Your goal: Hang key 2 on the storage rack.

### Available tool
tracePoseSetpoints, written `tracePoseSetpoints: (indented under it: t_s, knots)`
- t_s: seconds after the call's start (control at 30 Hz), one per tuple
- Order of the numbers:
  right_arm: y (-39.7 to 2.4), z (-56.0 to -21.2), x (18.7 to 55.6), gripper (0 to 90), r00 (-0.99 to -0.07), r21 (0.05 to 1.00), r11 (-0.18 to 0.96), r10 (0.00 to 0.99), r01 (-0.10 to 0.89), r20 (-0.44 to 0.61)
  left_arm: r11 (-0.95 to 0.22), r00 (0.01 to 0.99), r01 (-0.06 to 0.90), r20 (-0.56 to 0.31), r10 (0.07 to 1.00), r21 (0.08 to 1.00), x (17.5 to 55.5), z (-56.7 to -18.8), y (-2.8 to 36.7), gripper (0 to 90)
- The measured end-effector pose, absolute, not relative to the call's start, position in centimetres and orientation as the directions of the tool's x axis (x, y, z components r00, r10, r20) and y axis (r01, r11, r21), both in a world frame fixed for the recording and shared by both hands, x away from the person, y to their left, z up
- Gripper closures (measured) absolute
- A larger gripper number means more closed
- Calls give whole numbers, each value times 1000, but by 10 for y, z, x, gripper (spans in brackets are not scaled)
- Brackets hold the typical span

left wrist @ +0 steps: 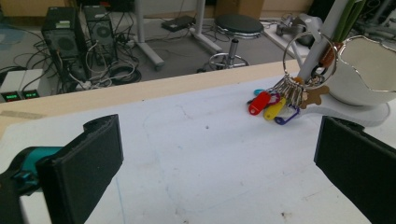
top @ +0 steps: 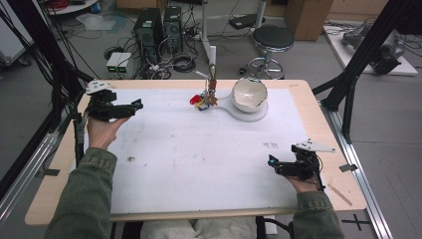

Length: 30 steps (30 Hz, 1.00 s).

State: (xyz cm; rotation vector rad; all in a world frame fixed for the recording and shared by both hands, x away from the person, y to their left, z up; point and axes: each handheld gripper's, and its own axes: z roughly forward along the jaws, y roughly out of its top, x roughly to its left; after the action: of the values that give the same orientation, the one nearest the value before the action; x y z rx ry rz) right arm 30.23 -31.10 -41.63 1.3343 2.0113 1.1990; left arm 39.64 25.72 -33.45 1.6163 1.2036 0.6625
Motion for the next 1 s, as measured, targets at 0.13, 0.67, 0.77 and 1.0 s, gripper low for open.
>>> tracePoseSetpoints:
  t_s: [0.13,0.67,0.77,1.0]
  knots:
    - [-311,-417,302,8,-435,845,158,895,511,96,-8,345,403,-143,928,915,388,-342,265,16]
    - [-310,-417,302,8,-432,843,160,897,514,93,10,282,311,-102,954,950,351,-366,288,16]
    - [-310,-417,302,8,-430,842,157,898,515,96,16,271,303,-103,957,953,346,-372,290,16]
    - [-311,-417,302,7,-429,846,158,899,510,90,20,239,333,-105,965,943,334,-394,297,16]
